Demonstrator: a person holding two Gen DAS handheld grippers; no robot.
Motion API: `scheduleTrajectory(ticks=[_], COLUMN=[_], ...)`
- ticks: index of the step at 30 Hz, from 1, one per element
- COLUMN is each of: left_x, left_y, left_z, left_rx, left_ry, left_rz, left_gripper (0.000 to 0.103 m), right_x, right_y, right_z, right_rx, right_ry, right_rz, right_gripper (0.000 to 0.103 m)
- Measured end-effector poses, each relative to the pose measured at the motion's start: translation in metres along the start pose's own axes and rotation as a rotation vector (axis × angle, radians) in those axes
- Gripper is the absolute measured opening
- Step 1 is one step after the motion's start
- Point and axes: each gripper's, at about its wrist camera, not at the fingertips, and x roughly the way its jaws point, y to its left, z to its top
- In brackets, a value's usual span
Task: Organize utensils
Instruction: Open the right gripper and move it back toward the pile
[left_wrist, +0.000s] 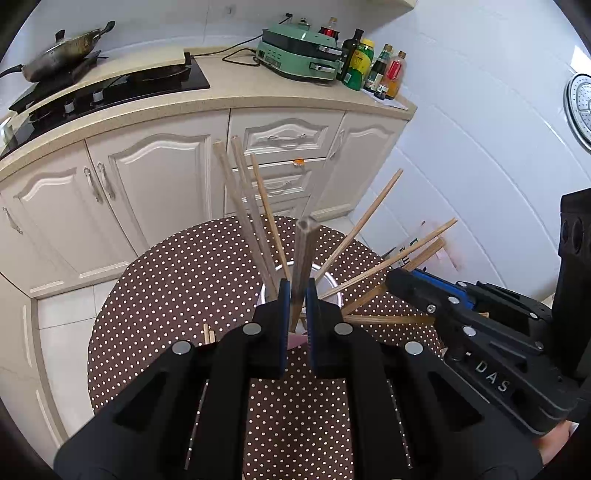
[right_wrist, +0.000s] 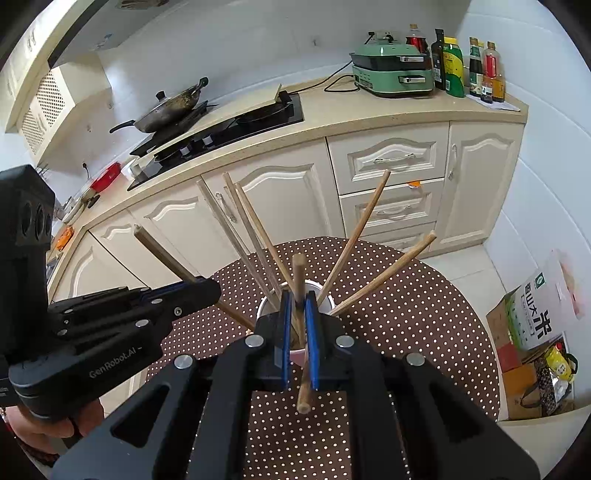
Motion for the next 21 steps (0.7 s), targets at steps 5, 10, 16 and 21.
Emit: scheduleTrajectory(ticks=[5,10,16,21], left_x=[-0.004,-0.015,-0.031,-0.04], left_y=[0.002,0.007,0.017,0.038], left_z=[-0.002,-0.003,-0.006,-0.009], left_rx=[0.007,0.006,0.01,0.013], left_ry=[-0.006,-0.034,-0.052,-0.065], left_rz=[-0.011,-0.021,-0.033,-0.021], left_gripper=[0.03,0.054,0.057,0.059], right_x=[-0.006,-0.018,-0.032,-0.039], right_y=[0.001,0.006,0.019,0.027], right_z=[-0.001,-0.004,-0.007,-0.012], right_rx=[0.018,0.045,0.058,0.072], right_ry=[-0.017,-0.052,-0.092,-0.115], right_rz=[-0.011,-0.033,-0.07,-0.1], right_gripper=[0.009,0.021,0.022,0.023])
